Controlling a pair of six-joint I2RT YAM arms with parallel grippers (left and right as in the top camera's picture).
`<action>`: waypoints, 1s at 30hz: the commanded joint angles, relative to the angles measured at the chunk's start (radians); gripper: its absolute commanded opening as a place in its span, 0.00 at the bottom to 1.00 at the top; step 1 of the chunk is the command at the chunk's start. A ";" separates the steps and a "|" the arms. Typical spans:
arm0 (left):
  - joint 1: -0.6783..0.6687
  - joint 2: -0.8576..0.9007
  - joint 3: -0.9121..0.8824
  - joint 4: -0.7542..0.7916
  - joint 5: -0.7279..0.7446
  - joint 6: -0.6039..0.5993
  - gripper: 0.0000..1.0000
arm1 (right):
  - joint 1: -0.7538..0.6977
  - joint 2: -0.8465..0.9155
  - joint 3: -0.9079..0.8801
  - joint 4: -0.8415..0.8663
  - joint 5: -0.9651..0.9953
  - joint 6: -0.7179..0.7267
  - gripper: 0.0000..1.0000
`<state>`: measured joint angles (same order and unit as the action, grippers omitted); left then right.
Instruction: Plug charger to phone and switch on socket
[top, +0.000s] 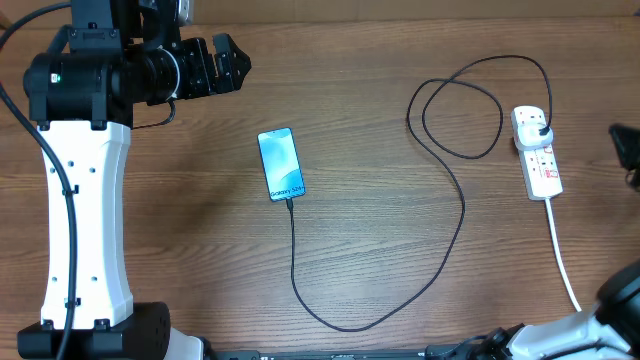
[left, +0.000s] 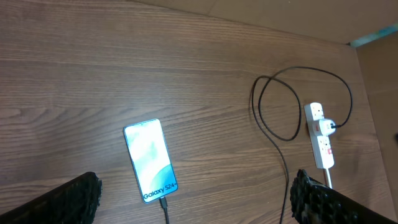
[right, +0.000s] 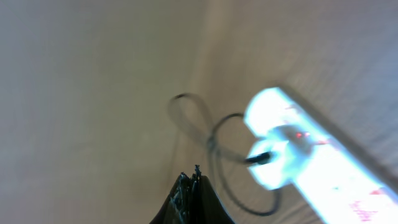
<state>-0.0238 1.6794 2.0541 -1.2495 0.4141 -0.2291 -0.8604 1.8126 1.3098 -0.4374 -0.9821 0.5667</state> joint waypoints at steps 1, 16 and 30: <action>0.010 0.002 0.001 0.000 -0.007 0.013 0.99 | 0.037 -0.126 0.018 0.000 -0.082 -0.080 0.04; 0.010 0.002 0.001 0.000 -0.007 0.013 0.99 | 0.323 -0.528 0.018 -0.138 0.119 -0.158 0.04; 0.010 0.002 0.001 0.000 -0.007 0.013 1.00 | 0.826 -0.858 0.021 -0.539 0.915 -0.288 0.04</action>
<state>-0.0238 1.6794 2.0541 -1.2499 0.4141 -0.2291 -0.0956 1.0122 1.3128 -0.9371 -0.3164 0.3088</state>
